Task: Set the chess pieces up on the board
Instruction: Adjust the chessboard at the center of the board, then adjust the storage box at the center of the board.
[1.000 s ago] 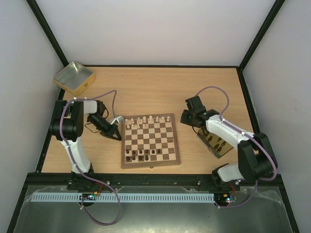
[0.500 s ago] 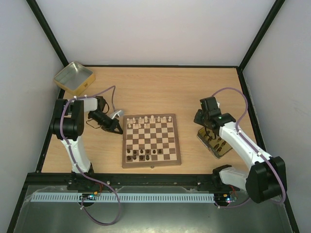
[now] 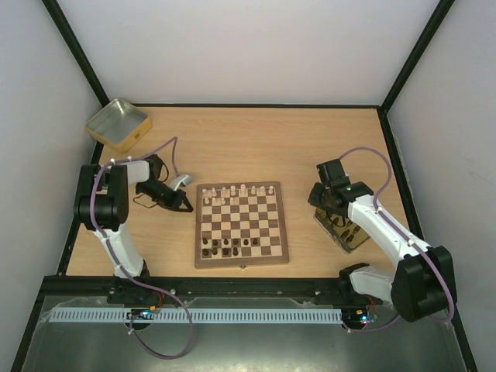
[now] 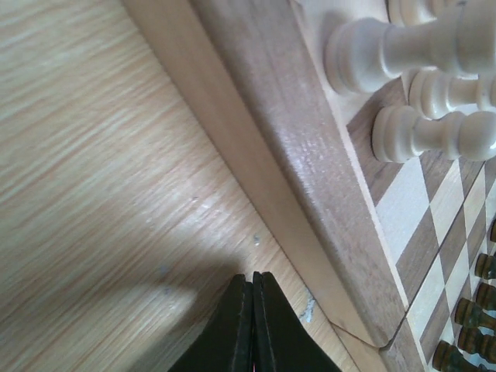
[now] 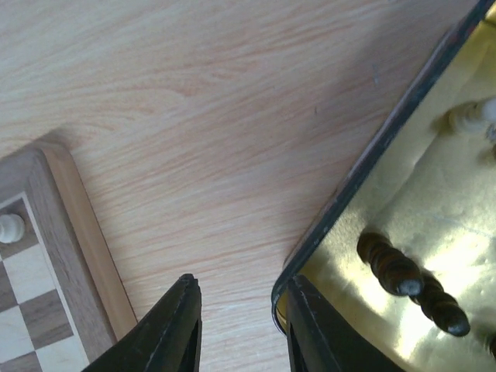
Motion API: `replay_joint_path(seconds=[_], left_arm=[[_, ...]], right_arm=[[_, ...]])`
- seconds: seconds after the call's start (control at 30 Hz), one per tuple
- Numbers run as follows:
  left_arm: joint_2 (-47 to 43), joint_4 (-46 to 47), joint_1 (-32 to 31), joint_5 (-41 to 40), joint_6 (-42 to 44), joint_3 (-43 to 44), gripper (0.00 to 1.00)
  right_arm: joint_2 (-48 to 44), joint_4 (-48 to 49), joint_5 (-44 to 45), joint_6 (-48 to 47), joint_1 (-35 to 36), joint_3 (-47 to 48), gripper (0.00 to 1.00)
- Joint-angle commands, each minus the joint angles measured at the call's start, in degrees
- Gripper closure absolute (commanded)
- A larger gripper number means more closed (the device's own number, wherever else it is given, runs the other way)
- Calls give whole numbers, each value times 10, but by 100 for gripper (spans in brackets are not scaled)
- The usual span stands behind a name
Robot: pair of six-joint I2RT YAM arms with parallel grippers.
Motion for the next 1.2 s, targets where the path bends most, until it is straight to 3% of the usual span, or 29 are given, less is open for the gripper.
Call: replay_joint_path(seconds=[0.0, 0.93, 1.17], left_arm=[[25, 64, 21, -107, 16, -25, 98], [24, 51, 45, -79, 29, -36, 98], [23, 52, 46, -80, 28, -37, 98]], right_arm=[[-13, -24, -26, 16, -2, -26, 72], [-12, 30, -125, 28, 0, -84, 80], [-35, 31, -151, 46, 37, -103, 79]])
